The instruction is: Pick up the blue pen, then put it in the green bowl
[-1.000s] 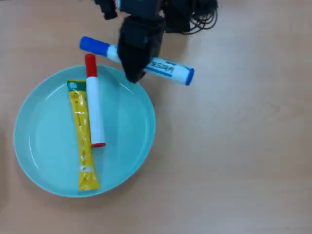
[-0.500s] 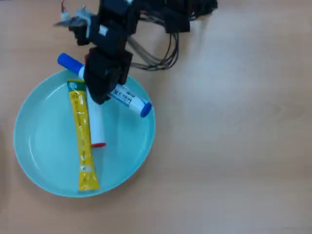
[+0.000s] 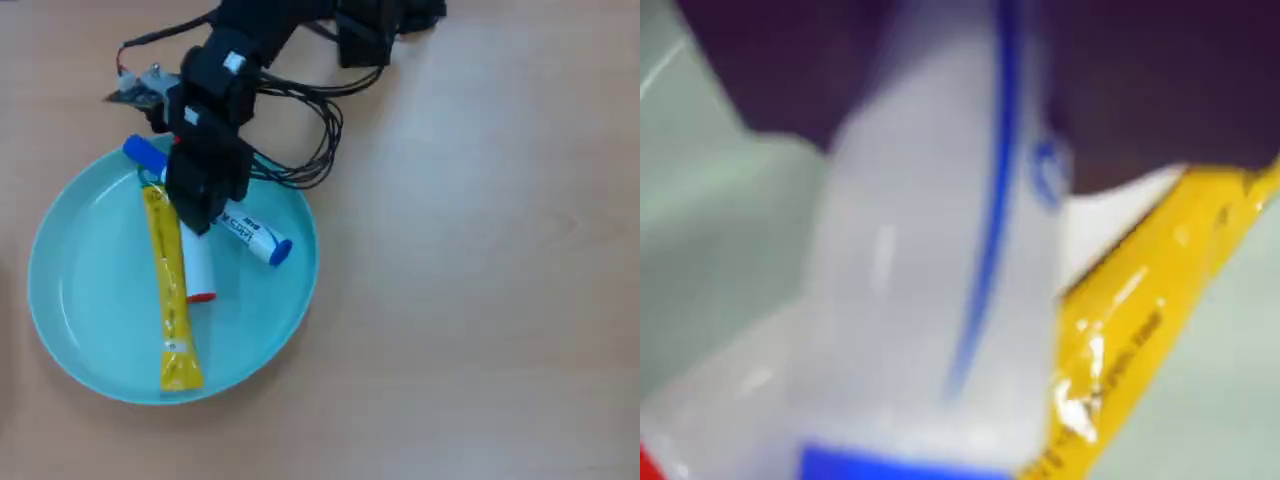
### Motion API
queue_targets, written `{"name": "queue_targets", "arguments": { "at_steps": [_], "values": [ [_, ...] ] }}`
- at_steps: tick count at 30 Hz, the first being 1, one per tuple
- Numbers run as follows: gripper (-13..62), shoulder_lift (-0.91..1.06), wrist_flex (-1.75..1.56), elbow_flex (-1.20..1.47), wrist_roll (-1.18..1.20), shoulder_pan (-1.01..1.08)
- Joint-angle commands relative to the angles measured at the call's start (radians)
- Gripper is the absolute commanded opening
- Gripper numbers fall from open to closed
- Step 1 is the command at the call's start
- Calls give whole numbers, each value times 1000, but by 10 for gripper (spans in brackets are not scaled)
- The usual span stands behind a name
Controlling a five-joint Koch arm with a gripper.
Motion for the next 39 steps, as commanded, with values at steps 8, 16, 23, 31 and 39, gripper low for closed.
{"name": "queue_targets", "arguments": {
  "at_steps": [8, 16, 23, 31, 39],
  "values": [
    [-61, -41, -156, -115, 6, -25],
    [131, -67, -192, -89, 2, -35],
    [345, -67, -210, -58, 8, -38],
    [581, -66, -207, -49, 9, -51],
    [575, -48, -44, -37, 28, -83]
  ]
}}
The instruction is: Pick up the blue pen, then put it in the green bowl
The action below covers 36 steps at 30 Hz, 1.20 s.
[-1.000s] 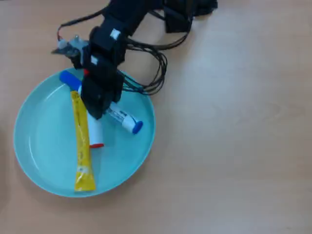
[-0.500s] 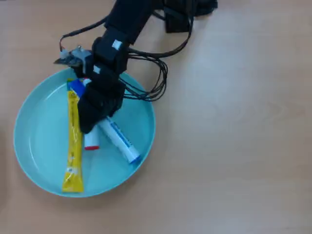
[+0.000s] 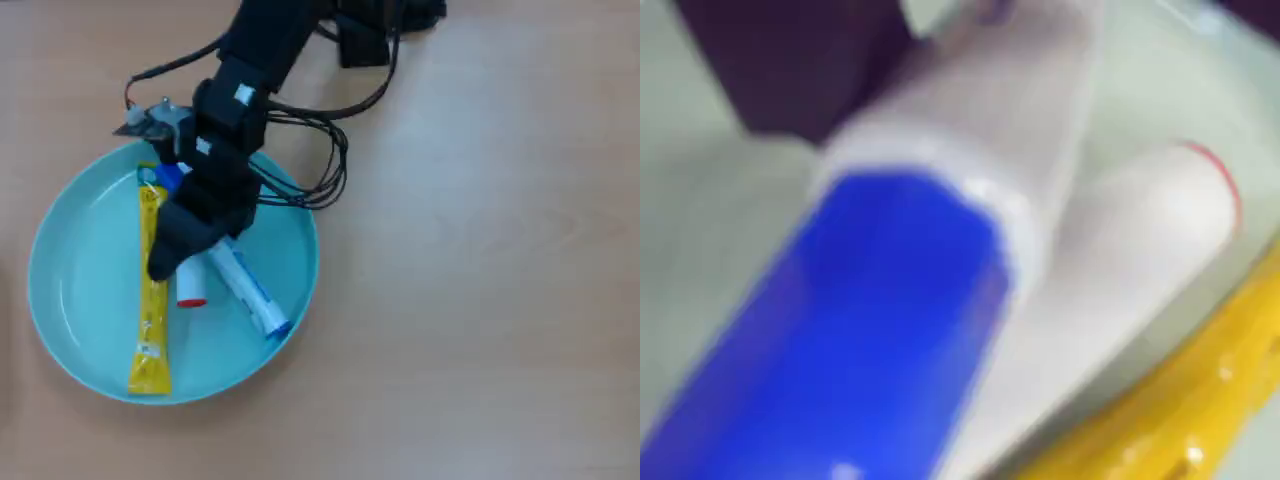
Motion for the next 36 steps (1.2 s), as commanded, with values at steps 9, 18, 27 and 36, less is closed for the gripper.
{"name": "queue_targets", "arguments": {
  "at_steps": [9, 18, 27, 36],
  "values": [
    [574, 298, 98, 31, 75, -71],
    [574, 597, 98, 210, 77, -160],
    [575, 782, 95, 433, 92, -276],
    [548, 1008, -9, 778, 84, -390]
  ]
}}
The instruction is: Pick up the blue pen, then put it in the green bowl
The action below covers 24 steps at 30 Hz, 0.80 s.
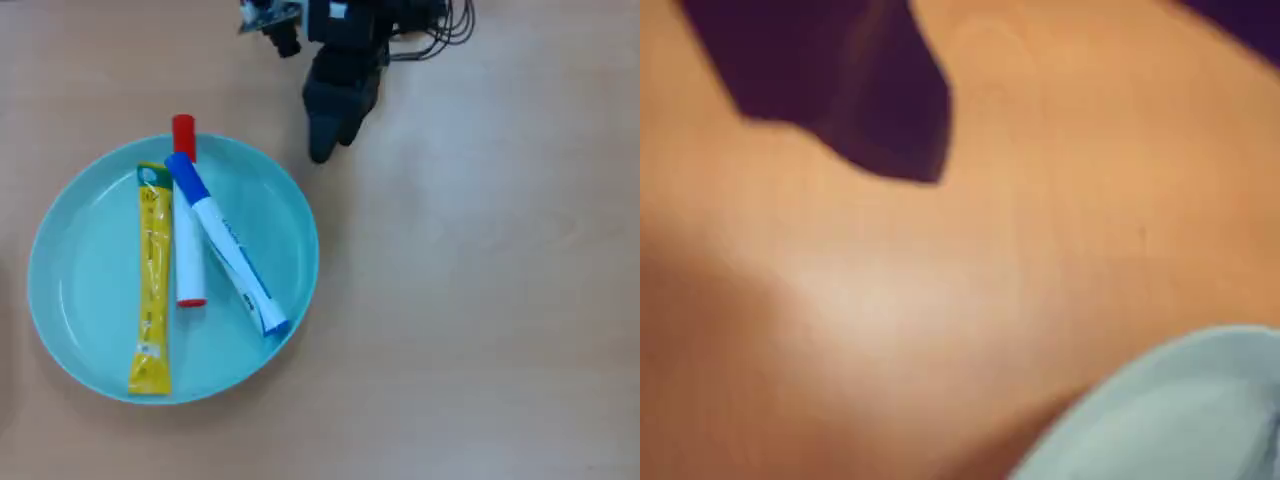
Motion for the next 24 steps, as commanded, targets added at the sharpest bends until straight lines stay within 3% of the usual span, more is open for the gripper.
{"name": "queue_targets", "arguments": {
  "at_steps": [1, 14, 19, 24],
  "values": [
    [532, 74, -126, 5, 11, -34],
    [287, 184, -767, 511, -55, -166],
    [134, 184, -1029, 687, -57, -155],
    [133, 184, -1203, 810, -60, -152]
  ]
}}
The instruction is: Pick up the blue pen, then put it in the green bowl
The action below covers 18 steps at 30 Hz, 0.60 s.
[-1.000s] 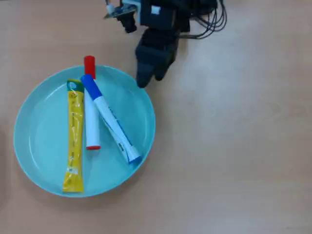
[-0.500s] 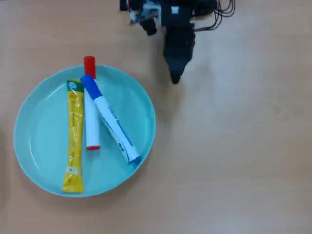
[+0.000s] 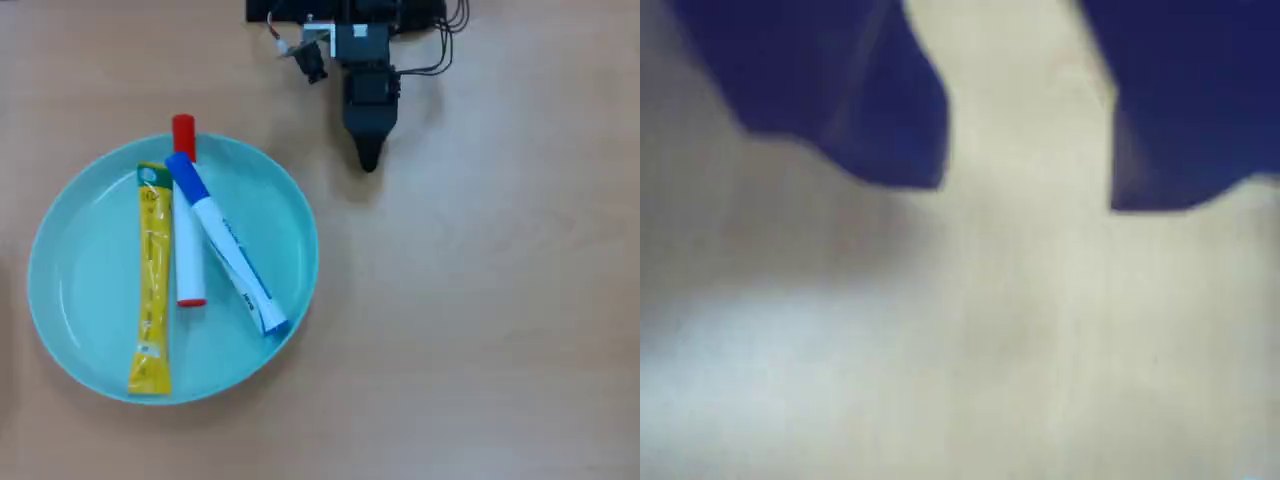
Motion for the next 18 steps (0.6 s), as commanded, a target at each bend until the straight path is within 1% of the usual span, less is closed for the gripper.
{"name": "queue_targets", "arguments": {
  "at_steps": [1, 3, 7, 9, 18],
  "values": [
    [129, 101, -167, 43, -11, 6],
    [116, 101, -210, 69, -15, 14],
    [30, 100, -213, 77, -15, 37],
    [2, 100, -212, 77, -14, 41],
    [4, 98, -124, 75, -8, 94]
  ]
}}
